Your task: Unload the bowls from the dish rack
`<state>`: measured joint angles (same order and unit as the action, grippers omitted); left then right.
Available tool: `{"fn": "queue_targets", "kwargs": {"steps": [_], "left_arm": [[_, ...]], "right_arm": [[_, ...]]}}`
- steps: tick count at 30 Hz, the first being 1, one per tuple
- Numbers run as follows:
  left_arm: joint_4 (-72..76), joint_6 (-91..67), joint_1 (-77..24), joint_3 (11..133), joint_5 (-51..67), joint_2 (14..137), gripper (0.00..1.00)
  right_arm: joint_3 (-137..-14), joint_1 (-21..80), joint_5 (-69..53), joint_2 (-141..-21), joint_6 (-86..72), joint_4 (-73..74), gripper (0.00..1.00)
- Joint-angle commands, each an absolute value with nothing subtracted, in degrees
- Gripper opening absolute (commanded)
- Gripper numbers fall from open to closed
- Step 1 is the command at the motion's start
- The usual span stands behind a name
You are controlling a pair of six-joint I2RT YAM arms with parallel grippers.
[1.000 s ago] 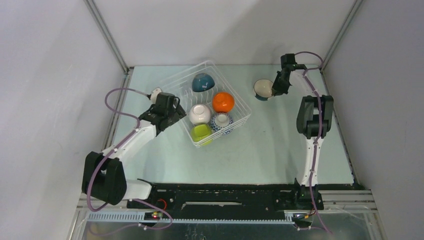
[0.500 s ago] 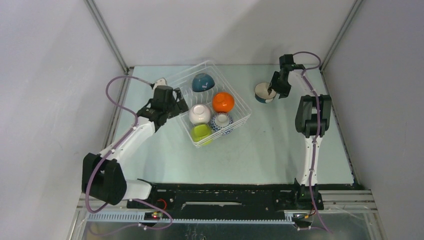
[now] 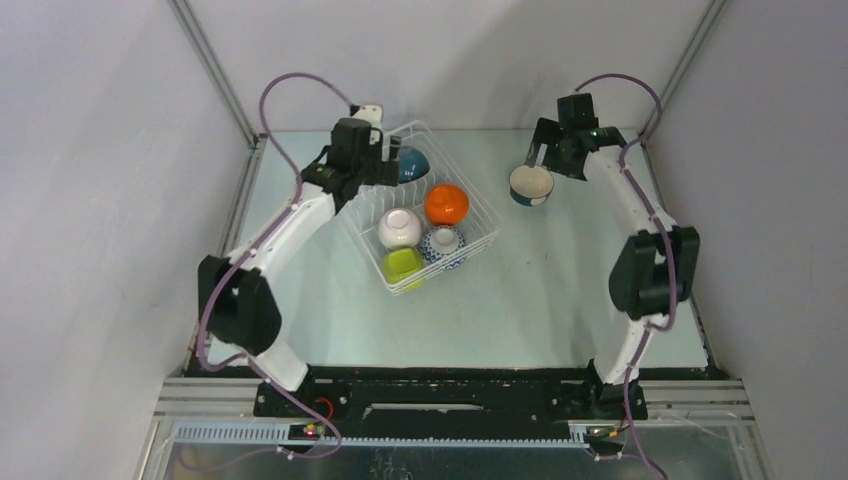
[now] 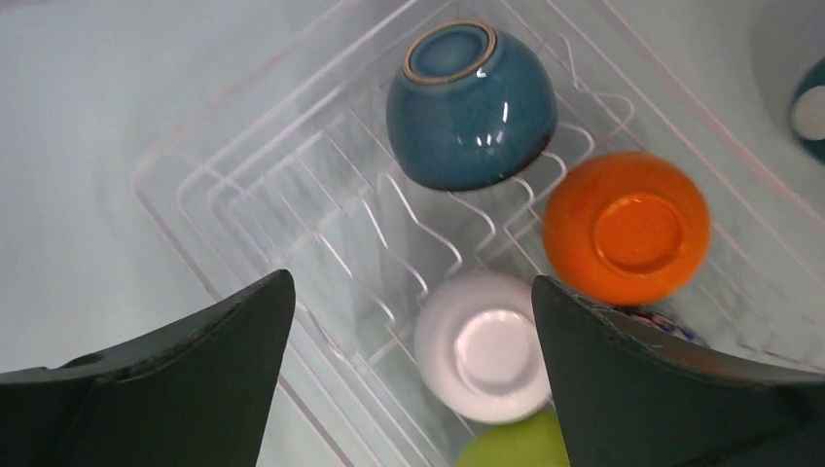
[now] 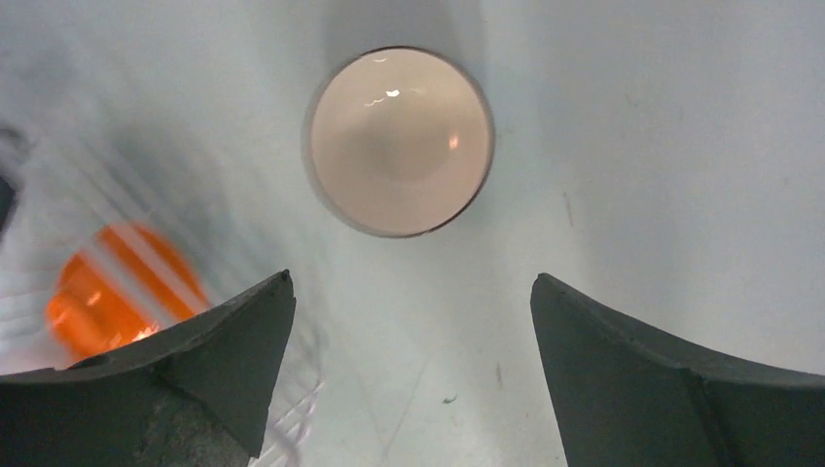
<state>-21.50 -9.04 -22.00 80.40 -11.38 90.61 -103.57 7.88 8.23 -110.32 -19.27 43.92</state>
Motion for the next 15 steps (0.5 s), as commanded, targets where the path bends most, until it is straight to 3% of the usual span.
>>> {"fn": "queue_targets", "kwargs": {"steps": [1,6,15], "left_arm": [[-24.8,7.2,-23.7,90.0,-15.6,97.7,1.0],[-23.2,14.3,-26.2,96.5,-33.1,106.1,1.0],[-25.0,29.5,-28.4,103.9,-25.4,111.3,1.0]], "right_arm": [[-93.3,12.9,7.6,-97.4,-15.9,34.1,1.0],[-79.8,19.5,5.9,-85.6,-15.1,22.3,1.0],[-68.0,27.3,11.1,-75.3,-15.8,15.1,0.98]]}}
